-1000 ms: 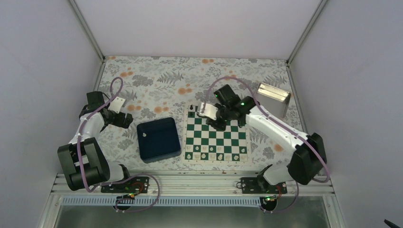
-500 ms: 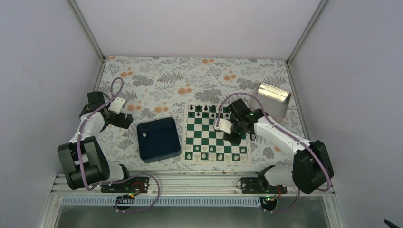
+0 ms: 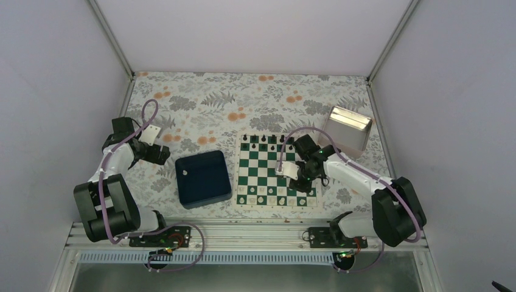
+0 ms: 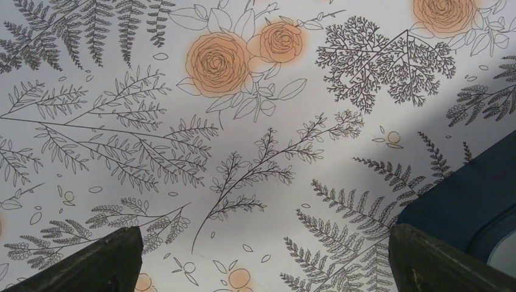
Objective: Set up the chess pieces on the board
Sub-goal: Place the chess piece on the chessboard.
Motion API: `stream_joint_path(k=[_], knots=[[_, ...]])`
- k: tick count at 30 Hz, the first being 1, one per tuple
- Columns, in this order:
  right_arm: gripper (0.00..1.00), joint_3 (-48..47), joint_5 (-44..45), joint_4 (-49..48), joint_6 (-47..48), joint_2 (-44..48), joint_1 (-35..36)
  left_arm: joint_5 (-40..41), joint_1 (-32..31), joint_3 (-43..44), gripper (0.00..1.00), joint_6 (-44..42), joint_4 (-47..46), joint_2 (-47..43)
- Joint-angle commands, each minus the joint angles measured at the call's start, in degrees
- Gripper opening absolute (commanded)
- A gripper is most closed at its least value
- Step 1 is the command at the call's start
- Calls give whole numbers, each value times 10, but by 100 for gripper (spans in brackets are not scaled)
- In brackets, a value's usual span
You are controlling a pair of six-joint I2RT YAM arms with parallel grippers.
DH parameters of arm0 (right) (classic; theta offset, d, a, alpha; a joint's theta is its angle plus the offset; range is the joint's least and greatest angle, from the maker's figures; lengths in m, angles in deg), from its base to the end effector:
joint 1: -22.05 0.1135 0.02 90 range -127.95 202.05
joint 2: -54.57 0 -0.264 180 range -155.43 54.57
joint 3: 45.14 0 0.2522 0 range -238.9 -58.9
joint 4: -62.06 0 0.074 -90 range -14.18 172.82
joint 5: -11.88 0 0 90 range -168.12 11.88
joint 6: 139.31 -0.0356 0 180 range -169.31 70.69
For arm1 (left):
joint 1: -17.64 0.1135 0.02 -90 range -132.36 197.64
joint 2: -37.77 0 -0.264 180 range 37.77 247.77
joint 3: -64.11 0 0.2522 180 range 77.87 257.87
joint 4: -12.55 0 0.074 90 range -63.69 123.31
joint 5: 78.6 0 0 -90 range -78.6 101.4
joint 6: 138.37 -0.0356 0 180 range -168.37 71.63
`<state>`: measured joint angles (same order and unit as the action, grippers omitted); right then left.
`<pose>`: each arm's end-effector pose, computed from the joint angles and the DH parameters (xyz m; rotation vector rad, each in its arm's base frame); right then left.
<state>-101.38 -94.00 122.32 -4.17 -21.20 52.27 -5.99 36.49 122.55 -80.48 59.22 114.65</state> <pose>0.1783 0.1151 0.1786 -1.8057 2.2788 0.3683 0.2351 0.0690 0.1929 0.3904 2.5926 -0.1130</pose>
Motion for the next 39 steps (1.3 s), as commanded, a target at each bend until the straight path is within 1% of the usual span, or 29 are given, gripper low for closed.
stream_joint_path(k=[1,17,34,39], knots=[[8,14,-17,-5,10,-9,-4,-1,-1,-2,100,1,-3,7],[10,25,-27,-43,2,-33,-4,-1,-2,-2,100,1,-3,9],[10,31,-8,-22,5,-34,-5,-2,-3,-3,100,0,-4,13],[10,38,-1,-28,4,-38,-5,-2,-3,-3,100,0,-4,12]])
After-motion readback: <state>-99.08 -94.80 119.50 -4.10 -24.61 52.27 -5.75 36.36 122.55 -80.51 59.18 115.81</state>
